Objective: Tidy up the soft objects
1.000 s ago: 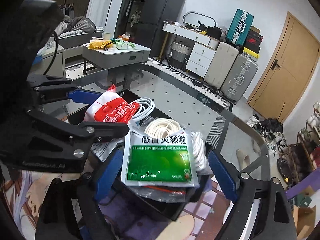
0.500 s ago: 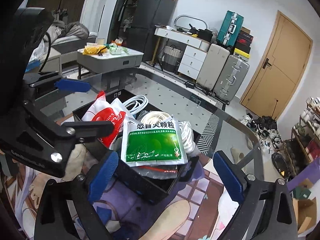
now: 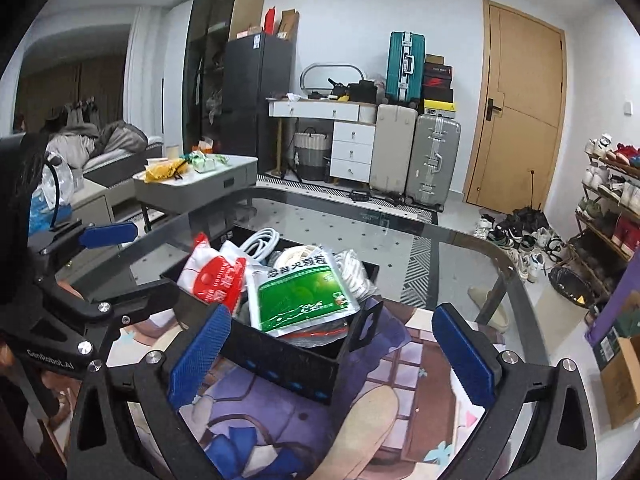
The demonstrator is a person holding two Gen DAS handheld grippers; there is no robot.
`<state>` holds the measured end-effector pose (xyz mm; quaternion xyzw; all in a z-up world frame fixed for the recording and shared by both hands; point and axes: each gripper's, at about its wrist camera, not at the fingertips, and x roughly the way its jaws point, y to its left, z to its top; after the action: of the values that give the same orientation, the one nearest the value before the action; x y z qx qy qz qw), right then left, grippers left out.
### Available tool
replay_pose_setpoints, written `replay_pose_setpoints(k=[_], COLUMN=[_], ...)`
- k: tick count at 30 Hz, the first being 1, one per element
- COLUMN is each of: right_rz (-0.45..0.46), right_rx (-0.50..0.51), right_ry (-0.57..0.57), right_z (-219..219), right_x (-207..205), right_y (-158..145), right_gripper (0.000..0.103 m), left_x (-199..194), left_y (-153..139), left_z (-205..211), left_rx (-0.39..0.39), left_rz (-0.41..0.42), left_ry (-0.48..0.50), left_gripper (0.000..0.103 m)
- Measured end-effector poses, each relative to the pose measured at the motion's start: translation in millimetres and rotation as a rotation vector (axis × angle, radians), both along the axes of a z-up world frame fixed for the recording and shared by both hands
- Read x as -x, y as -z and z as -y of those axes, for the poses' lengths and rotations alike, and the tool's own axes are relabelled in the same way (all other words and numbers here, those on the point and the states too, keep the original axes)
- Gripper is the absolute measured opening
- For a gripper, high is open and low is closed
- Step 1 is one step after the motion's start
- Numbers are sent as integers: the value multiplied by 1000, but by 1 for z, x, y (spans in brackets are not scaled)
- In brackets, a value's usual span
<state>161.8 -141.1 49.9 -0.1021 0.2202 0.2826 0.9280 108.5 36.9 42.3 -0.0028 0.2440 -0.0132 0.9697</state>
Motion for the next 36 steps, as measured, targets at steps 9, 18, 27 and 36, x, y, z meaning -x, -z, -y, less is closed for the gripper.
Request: replay_pose_setpoints(k=[9,18,27,36], right_rz=[-13,-8,17,61], right_rx=[-26,-41,-67,-84], right_ry=[-2,8,16,46], right_z=[-1,1,6,11], right_x=[12,11,14,22], right_y=[15,27,24,23], right_gripper=[102,102,102,102], left_x=[13,17,21,25], left_y=[13,23,22,21], left_z=[-2,-9,-12,-11], left_rx=[-3,24,45,36], left_rz=[19,33,65,87], left_ry=[-38,-56,-72,-85], left_gripper=[103,103,103,103])
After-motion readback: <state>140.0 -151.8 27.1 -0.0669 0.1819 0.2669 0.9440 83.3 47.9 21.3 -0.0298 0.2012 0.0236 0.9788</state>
